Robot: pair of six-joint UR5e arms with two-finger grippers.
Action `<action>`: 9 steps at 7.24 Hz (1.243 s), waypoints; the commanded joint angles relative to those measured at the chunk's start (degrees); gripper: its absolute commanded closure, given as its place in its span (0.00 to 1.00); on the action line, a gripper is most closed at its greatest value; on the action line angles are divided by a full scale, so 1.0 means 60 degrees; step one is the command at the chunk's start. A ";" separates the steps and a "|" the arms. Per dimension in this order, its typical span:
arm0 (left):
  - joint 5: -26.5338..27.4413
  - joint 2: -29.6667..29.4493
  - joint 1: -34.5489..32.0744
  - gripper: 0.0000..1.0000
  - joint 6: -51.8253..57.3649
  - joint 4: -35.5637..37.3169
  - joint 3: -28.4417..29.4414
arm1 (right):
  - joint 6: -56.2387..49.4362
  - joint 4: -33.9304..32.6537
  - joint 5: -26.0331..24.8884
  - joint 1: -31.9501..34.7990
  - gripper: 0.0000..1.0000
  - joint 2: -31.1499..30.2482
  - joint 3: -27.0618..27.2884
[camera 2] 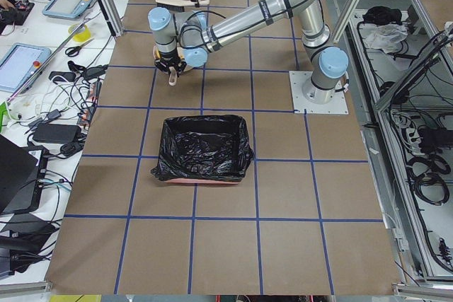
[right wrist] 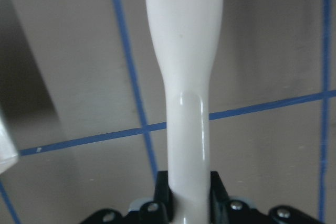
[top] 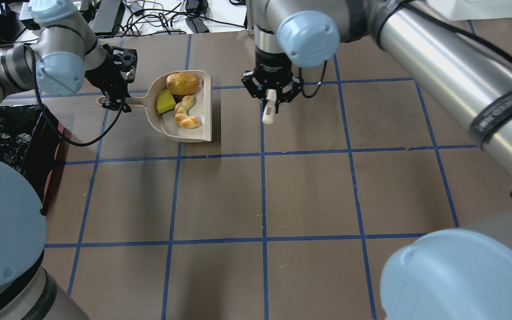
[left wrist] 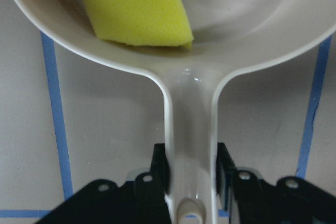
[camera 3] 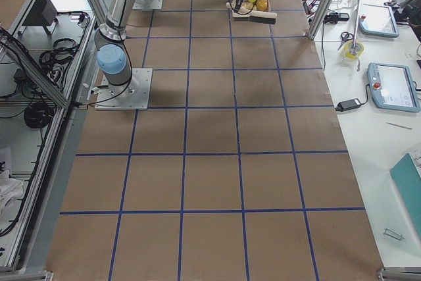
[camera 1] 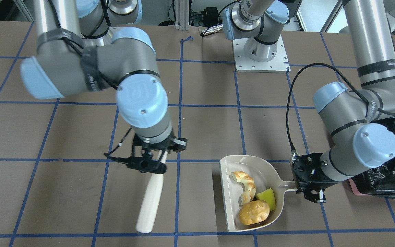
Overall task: Sweep and dump trash into bin
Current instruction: 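Lift the loaded dustpan toward the bin with the left gripper while the right withdraws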
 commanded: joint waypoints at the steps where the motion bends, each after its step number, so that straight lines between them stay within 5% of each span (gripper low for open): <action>1: -0.1106 0.0755 0.1131 1.00 0.0662 -0.1999 0.0288 | -0.2461 0.0409 -0.0940 -0.1607 1.00 -0.1135 0.0913; 3: -0.0843 0.1110 0.2665 1.00 0.2476 -0.4183 0.1296 | -0.4295 0.0115 -0.1133 -0.3463 1.00 -0.1607 0.1766; 5: -0.0174 0.1110 0.4030 1.00 0.4001 -0.4588 0.1783 | -0.6256 -0.1586 -0.1292 -0.5166 1.00 -0.1303 0.2556; 9: 0.2505 0.1080 0.5296 1.00 0.5136 -0.4399 0.3158 | -0.6850 -0.2184 -0.1397 -0.5407 1.00 -0.0995 0.3467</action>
